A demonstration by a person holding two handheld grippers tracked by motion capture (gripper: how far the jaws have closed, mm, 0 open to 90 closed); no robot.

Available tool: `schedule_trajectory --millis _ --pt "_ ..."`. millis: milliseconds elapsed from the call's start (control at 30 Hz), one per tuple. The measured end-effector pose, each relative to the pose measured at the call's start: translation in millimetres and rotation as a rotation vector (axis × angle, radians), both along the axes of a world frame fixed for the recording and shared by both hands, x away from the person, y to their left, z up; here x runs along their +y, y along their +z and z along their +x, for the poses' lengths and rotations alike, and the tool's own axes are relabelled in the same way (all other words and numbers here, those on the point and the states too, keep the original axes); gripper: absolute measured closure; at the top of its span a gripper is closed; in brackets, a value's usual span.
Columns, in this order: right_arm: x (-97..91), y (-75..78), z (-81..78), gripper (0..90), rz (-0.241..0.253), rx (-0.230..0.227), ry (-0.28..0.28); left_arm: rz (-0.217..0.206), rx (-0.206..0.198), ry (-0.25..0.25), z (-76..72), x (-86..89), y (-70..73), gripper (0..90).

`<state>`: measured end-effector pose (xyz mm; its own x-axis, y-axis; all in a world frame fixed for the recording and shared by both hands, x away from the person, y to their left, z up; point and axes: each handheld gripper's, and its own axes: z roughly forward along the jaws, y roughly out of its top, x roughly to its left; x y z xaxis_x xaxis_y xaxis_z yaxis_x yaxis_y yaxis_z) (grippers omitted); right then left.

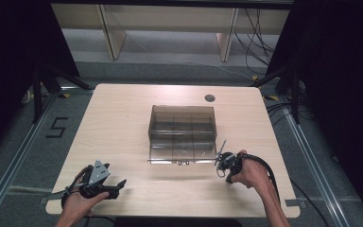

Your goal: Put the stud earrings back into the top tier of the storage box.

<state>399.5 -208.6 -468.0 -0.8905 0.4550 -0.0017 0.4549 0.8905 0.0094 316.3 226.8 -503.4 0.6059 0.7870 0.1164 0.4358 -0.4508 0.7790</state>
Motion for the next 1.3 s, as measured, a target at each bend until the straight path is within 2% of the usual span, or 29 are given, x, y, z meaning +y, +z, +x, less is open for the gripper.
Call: schedule_trajectory --millis 67,100,167,233,300,333,367,400,433,533,567,633,700,733,800,1000,1033,1067,1100,1200,1233,1300 --pt "-1.5 4.6 0.0 87.3 0.012 -0.002 0.009 0.015 -0.007 -0.011 0.3 0.6 0.8 15.1" --pt "-1.0 9.3 -1.9 87.2 0.010 -0.010 -0.012 0.015 -0.007 -0.010 0.2 0.5 0.7 15.1" --pt "-2.0 15.0 -1.3 87.2 0.027 -0.017 0.016 0.016 -0.008 -0.011 0.3 0.7 0.9 15.1" --pt "-1.3 23.2 -2.6 87.2 0.024 -0.009 0.001 0.003 -0.002 0.000 -0.2 0.2 0.3 15.1" --pt "-2.9 32.5 -2.8 87.2 0.033 -0.017 0.006 0.008 -0.002 -0.013 0.0 1.1 1.2 15.1" --pt "-3.9 37.0 -2.5 87.2 0.047 -0.020 0.015 0.009 -0.003 -0.010 0.4 1.1 1.0 15.1" --pt "-5.0 41.2 -2.5 87.2 0.082 -0.024 0.021 0.012 -0.003 -0.008 0.6 1.4 1.2 15.1" --pt "-5.6 46.7 -2.7 87.2 0.061 -0.031 0.016 0.005 -0.005 -0.011 0.2 1.2 1.2 15.1" --pt "-6.1 52.7 -3.4 87.2 0.089 -0.040 0.009 0.006 -0.003 -0.011 0.3 1.1 1.1 15.1" --pt "-6.9 68.5 -2.3 87.2 0.093 -0.064 0.000 0.012 -0.002 -0.008 0.5 1.1 1.0 15.1" --pt "-7.7 73.5 -0.1 87.2 0.109 -0.067 0.025 0.012 -0.003 -0.008 0.4 1.1 1.0 15.1" --pt "-6.2 84.0 1.8 87.2 0.108 -0.074 0.014 0.013 -0.003 -0.007 0.7 1.3 1.0 15.1" --pt "-3.1 93.6 4.5 87.2 0.116 -0.084 0.032 0.013 -0.004 -0.015 0.9 1.6 1.1 15.1" --pt "-1.2 98.1 6.4 87.2 0.117 -0.087 0.040 -0.003 0.003 -0.004 0.3 0.7 0.5 15.1" --pt "3.4 105.7 9.7 87.2 0.113 -0.101 0.036 0.010 -0.003 -0.012 0.9 1.6 0.9 15.1" --pt "19.6 117.9 20.7 87.2 0.128 -0.098 0.046 0.006 -0.003 -0.014 1.0 1.7 1.1 15.1" --pt "26.8 119.1 22.9 87.2 0.136 -0.098 0.051 0.002 -0.002 -0.009 0.6 1.6 1.2 15.1" --pt "26.8 119.1 22.9 87.2 0.136 -0.098 0.051 0.003 -0.008 -0.001 0.1 1.5 1.5 15.1" --pt "30.8 118.5 26.0 87.2 0.142 -0.095 0.077 0.005 -0.008 -0.004 0.3 1.7 1.7 15.1" --pt "38.3 117.7 32.3 87.2 0.124 -0.093 0.101 -0.004 -0.010 0.001 0.1 1.5 1.5 15.1" --pt "40.8 116.7 35.0 87.2 0.134 -0.094 0.118 -0.004 -0.010 0.001 0.1 1.4 1.5 15.1" --pt "46.1 115.6 37.5 87.2 0.120 -0.087 0.106 -0.001 -0.010 -0.005 0.3 1.6 1.5 15.1"
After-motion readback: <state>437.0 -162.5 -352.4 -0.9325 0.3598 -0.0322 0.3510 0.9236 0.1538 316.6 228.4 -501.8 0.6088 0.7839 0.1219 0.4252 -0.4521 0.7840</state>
